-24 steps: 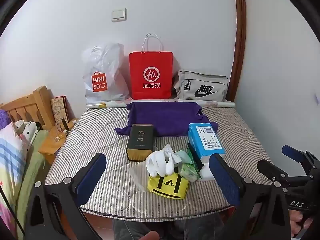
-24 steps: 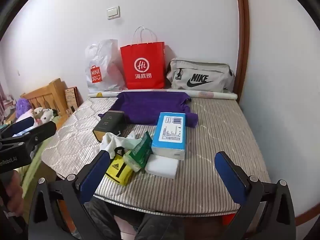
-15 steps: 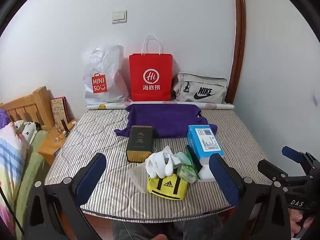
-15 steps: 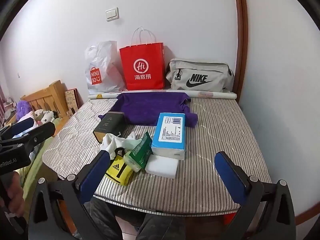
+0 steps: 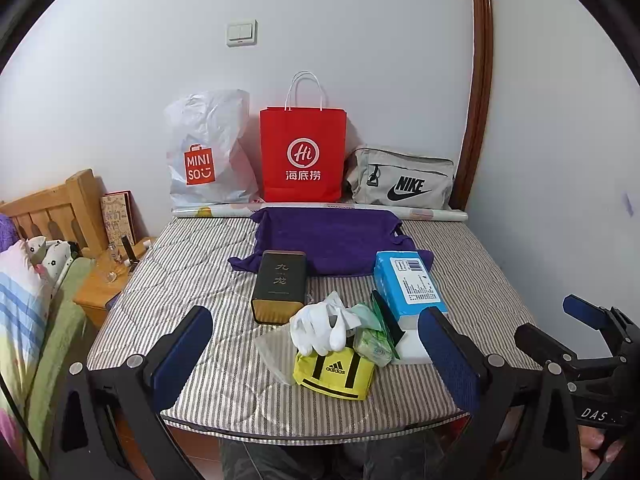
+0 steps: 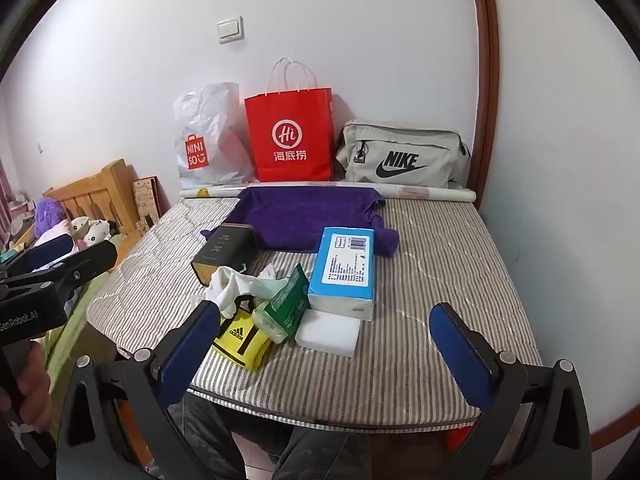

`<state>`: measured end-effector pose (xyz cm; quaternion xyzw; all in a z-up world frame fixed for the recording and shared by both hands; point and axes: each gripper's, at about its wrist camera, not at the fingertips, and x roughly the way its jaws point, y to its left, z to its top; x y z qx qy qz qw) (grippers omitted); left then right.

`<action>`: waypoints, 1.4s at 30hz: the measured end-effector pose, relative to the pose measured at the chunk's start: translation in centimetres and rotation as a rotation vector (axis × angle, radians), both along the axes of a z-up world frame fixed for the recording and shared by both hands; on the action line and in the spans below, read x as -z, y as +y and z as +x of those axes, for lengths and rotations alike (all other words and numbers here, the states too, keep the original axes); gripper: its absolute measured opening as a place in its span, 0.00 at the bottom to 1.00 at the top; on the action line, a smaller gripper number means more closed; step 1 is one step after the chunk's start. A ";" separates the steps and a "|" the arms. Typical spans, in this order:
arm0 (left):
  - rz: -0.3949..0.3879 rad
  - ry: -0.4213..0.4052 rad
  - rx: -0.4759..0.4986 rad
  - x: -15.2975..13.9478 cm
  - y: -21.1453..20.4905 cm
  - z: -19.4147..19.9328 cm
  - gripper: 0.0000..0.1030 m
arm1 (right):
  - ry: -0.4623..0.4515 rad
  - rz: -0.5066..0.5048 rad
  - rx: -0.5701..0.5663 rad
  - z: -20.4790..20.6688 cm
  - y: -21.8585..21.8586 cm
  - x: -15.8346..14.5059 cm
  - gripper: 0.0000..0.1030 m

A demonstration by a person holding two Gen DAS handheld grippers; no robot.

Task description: Organize soft objects

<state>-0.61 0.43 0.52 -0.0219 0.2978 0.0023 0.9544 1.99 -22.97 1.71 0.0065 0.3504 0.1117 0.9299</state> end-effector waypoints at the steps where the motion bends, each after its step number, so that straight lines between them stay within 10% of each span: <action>1: 0.002 -0.001 0.000 0.0 -0.1 0.0 1.00 | -0.001 0.001 0.000 -0.1 0.0 -0.1 1.00; 42: 0.008 -0.006 0.002 -0.2 0.5 -0.5 1.00 | -0.029 -0.009 -0.011 -0.9 0.6 -0.8 1.00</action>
